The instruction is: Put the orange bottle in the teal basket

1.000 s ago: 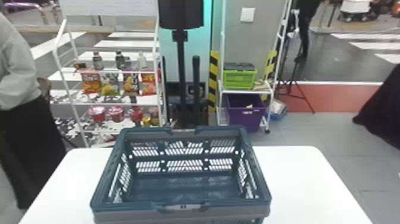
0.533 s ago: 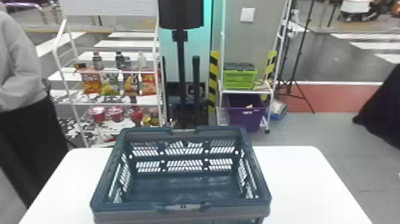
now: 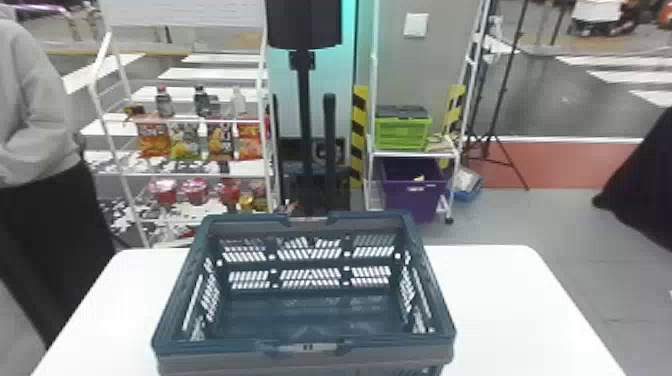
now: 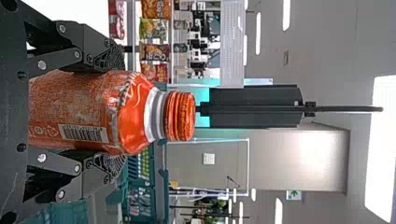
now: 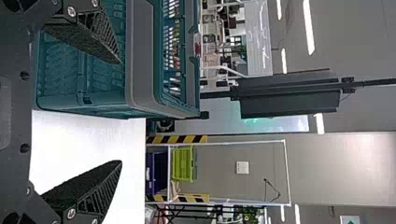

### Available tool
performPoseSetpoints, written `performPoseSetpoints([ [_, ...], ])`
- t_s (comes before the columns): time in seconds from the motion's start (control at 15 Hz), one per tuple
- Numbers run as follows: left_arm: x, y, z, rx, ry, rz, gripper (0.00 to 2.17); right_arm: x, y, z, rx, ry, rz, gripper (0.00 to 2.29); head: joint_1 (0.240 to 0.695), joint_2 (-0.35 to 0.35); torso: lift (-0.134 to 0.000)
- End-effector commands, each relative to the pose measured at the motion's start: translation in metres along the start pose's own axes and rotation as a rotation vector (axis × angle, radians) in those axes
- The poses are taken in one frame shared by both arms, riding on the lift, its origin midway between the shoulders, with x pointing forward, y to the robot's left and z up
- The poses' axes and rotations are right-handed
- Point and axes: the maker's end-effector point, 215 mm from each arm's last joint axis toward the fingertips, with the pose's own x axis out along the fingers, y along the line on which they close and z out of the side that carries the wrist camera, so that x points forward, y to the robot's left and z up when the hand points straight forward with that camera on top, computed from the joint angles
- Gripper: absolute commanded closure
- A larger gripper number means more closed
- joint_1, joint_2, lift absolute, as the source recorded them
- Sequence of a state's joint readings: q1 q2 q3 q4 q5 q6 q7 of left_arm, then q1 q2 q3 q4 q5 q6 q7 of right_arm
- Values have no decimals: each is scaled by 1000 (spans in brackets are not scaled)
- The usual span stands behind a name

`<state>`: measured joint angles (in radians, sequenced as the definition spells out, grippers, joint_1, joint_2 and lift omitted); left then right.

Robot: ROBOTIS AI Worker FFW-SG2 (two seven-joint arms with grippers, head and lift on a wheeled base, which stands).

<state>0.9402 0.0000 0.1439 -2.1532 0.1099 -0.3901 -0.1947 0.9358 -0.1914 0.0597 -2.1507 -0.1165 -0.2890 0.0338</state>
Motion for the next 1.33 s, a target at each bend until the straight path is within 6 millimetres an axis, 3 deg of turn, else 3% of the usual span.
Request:
performPoseSetpoints([
  [0.0, 22, 26, 14, 35, 27, 25, 623, 0, -1, 0, 1, -1, -5, 127, 499, 0, 0],
  [0.2, 53, 58, 32, 61, 64, 57, 623, -1, -4, 2, 2, -4, -16, 127, 499, 0, 0],
  [0.47, 85, 76, 63, 55, 61, 79, 623, -1, -4, -2, -4, 9, -28, 127, 499, 0, 0],
  [1.07, 175, 74, 71, 238, 102, -178, 623, -7, 10, -14, -39, 34, -88, 127, 499, 0, 0],
  [1.27, 205, 44, 86, 305, 81, -302, 623, -7, 14, -12, -48, 24, -121, 127, 499, 0, 0],
])
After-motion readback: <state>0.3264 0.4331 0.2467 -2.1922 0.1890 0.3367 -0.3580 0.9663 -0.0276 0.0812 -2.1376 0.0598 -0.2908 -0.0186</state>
